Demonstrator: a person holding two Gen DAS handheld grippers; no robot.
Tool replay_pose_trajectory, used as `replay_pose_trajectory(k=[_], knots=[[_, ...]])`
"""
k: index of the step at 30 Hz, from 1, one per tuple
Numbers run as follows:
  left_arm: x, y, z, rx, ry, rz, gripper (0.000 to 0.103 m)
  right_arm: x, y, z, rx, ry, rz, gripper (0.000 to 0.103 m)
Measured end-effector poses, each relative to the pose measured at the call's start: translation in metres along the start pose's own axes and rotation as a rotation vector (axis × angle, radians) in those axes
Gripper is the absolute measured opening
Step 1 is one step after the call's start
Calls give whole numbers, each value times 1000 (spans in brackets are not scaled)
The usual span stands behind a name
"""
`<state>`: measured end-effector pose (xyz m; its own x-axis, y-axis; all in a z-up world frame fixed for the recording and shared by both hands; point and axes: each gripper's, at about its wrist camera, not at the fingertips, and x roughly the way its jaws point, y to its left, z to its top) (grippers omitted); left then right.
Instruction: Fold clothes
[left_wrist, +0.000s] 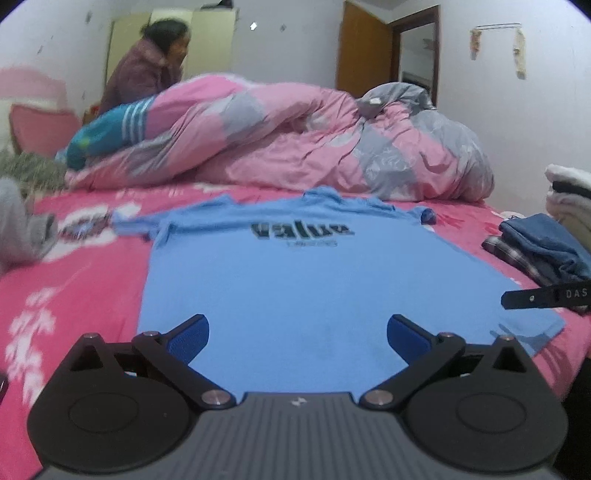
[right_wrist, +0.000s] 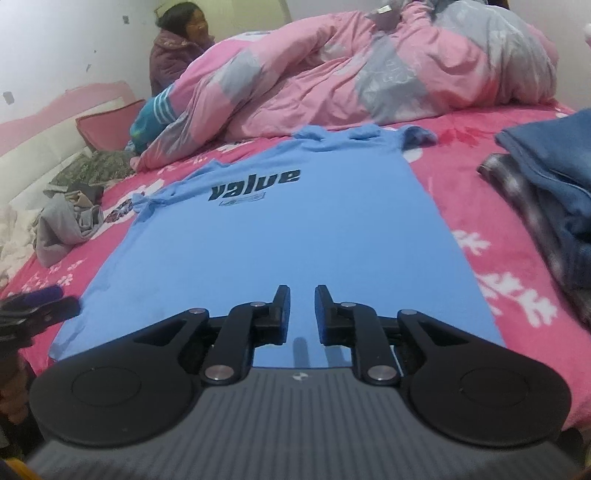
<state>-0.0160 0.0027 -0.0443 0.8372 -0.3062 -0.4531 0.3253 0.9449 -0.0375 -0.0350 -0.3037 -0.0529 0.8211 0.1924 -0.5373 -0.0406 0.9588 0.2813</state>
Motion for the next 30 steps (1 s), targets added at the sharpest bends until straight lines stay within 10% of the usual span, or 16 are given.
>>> replay_pose_trajectory(k=[17,30], knots=[[39,12,-26,-59,116,73,103,46,26,-10,-61,-5,-82,17],[39,13,-36,-68,121,93,103,56,44,-28,-172,-20,-134,38]])
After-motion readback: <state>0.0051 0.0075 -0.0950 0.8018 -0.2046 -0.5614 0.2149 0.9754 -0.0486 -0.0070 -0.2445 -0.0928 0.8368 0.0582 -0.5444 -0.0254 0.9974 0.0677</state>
